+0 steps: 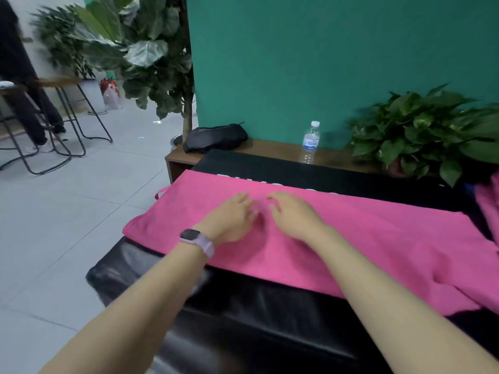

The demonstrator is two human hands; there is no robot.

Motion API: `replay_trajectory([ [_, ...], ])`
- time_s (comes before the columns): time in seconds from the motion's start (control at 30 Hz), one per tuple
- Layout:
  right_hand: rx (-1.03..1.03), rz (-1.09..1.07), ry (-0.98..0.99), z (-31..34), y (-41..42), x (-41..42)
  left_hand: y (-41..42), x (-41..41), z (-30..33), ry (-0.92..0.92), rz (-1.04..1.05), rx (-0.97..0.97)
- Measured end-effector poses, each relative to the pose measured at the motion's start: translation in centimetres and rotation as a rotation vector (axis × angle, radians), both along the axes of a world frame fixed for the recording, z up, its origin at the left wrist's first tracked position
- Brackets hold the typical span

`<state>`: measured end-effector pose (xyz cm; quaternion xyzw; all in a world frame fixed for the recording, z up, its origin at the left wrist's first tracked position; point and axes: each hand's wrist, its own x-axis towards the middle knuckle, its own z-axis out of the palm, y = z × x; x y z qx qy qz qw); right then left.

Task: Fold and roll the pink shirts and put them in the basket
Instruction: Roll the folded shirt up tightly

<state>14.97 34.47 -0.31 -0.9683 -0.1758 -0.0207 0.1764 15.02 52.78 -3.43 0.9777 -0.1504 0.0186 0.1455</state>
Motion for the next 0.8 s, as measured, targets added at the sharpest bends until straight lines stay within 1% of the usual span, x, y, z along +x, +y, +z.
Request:
replay_trajectory([
  [0.07, -0.020, 0.023, 0.051, -1.3, 1.5, -3.6, -2.5, -3.2, -0.8, -0.001, -0.106, 0.071],
  [0.1, -0.047, 0.010, 0.070, -2.1, 1.7, -5.1, -3.0, -4.5, -1.4, -0.006, -0.120, 0.132],
  [0.13, -0.093, -0.006, 0.083, -3.0, 1.7, -6.3, -2.9, -5.5, -2.0, -0.012, -0.091, 0.166],
  [0.23, -0.177, -0.028, 0.105, -5.1, 0.3, -8.7, 0.4, -7.9, -2.7, 0.007, 0.104, 0.105],
  [0.37, -0.219, -0.047, 0.094, -6.2, -0.4, -9.8, 8.9, -9.9, -2.9, -0.009, 0.393, 0.066],
  [0.43, -0.225, -0.053, 0.102, -6.2, -0.1, -10.1, 11.4, -10.7, -2.7, 0.006, 0.479, 0.038],
  [0.53, -0.217, -0.053, 0.110, -6.1, 0.2, -11.1, 11.4, -11.3, -2.5, 0.042, 0.575, 0.052],
  [0.67, -0.205, -0.048, 0.101, -6.0, 0.4, -12.6, 11.1, -13.0, -2.7, 0.002, 0.732, 0.051],
  [0.73, -0.205, -0.046, 0.096, -6.1, 0.4, -13.3, 11.5, -14.1, -2.6, -0.003, 0.774, 0.063],
  [0.8, -0.211, -0.050, 0.090, -6.3, 0.6, -13.8, 11.8, -14.9, -2.1, 0.031, 0.787, 0.098],
])
